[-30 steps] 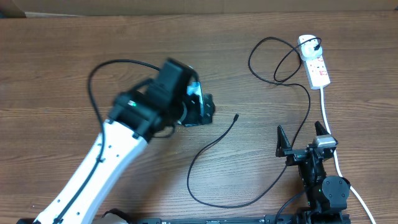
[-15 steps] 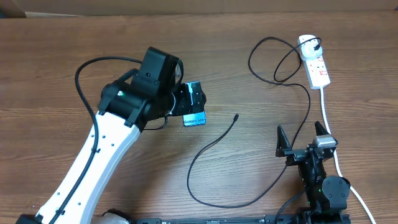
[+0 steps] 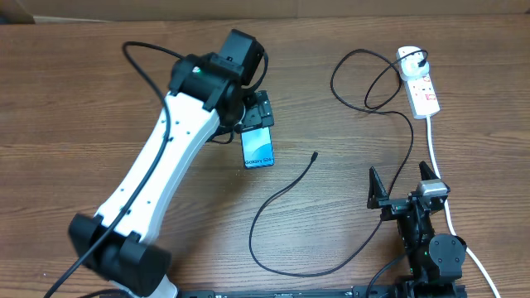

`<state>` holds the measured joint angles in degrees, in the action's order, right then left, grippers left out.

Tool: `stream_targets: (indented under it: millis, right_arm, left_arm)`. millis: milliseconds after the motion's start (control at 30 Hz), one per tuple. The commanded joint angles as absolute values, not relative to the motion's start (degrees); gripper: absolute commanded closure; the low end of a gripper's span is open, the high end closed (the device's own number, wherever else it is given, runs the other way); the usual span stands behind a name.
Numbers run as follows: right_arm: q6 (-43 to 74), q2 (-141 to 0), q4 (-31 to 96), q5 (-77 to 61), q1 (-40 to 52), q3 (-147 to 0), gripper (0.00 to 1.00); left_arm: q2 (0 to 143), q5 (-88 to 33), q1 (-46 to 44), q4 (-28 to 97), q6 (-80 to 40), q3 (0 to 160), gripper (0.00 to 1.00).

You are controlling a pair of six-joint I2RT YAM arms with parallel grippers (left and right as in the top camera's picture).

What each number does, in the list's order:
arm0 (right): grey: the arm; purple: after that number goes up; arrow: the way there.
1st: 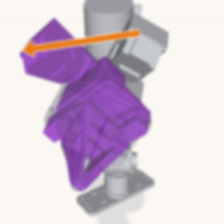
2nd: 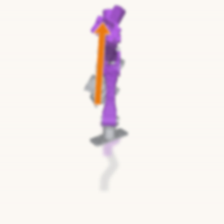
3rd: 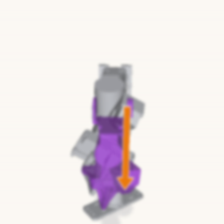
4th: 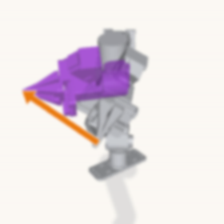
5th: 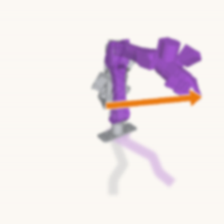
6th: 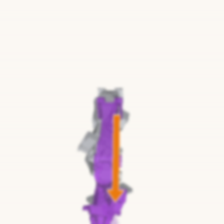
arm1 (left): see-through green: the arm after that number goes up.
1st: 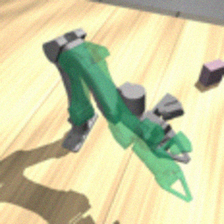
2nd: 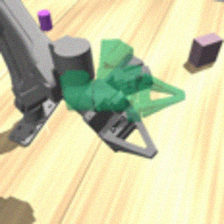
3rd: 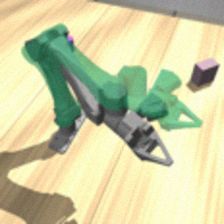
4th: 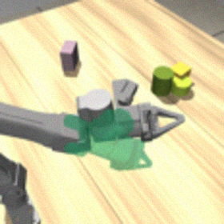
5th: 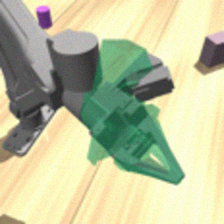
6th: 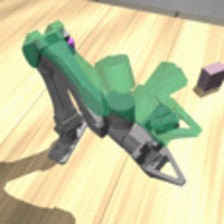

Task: Plug charger to phone and switch on socket
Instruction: 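Lower the left gripper onto the phone's bottom edge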

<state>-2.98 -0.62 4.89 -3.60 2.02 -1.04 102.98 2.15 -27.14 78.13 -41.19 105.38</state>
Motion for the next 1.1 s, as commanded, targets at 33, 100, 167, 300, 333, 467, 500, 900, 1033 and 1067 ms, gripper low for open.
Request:
stream_targets:
  millis: [33, 100, 167, 300, 333, 467, 500, 900, 1033, 1067]
  right_arm:
    - [-3.1, -0.2, 4.6, -3.0, 2.4, -0.4, 0.00]
    - [-3.1, -0.2, 4.6, -3.0, 2.4, -0.4, 0.00]
    - [-3.1, -0.2, 4.6, -3.0, 2.4, -0.4, 0.00]
    - [-3.1, -0.2, 4.6, -3.0, 2.4, -0.4, 0.00]
    - [-3.1, -0.2, 4.6, -3.0, 2.4, -0.4, 0.00]
    - [-3.1, -0.2, 4.6, -3.0, 2.4, -0.4, 0.00]
    - [-3.1, -0.2, 4.6, -3.0, 2.4, -0.4, 0.00]
    - [-3.1, -0.2, 4.6, -3.0, 2.4, -0.4, 0.00]
    - [-3.1, -0.2, 4.6, -3.0, 2.4, -0.4, 0.00]
    - [-3.1, -0.2, 4.6, -3.0, 2.4, -0.4, 0.00]
  left_arm:
    - [108.2, 0.4, -27.4, 76.3, -42.9, 106.6, 0.00]
    - [110.1, 0.4, -27.4, 76.2, -42.9, 106.6, 0.00]
    - [112.0, -0.1, -27.4, 76.3, -42.6, 106.6, 0.00]
    - [116.8, -2.6, -27.4, 76.2, -37.6, 106.6, 0.00]
    - [117.9, -2.6, -27.4, 76.0, -37.1, 106.6, 0.00]
    - [122.0, -2.6, -27.4, 74.3, -34.9, 106.6, 0.00]
    - [123.1, -2.6, -27.4, 73.8, -34.4, 106.6, 0.00]
    - [128.2, -4.4, -25.9, 71.1, -30.4, 106.6, 0.00]
    - [128.2, -4.4, -25.1, 70.3, -31.5, 105.6, 0.01]
    - [128.3, -4.4, -25.1, 69.2, -31.5, 104.9, 0.00]
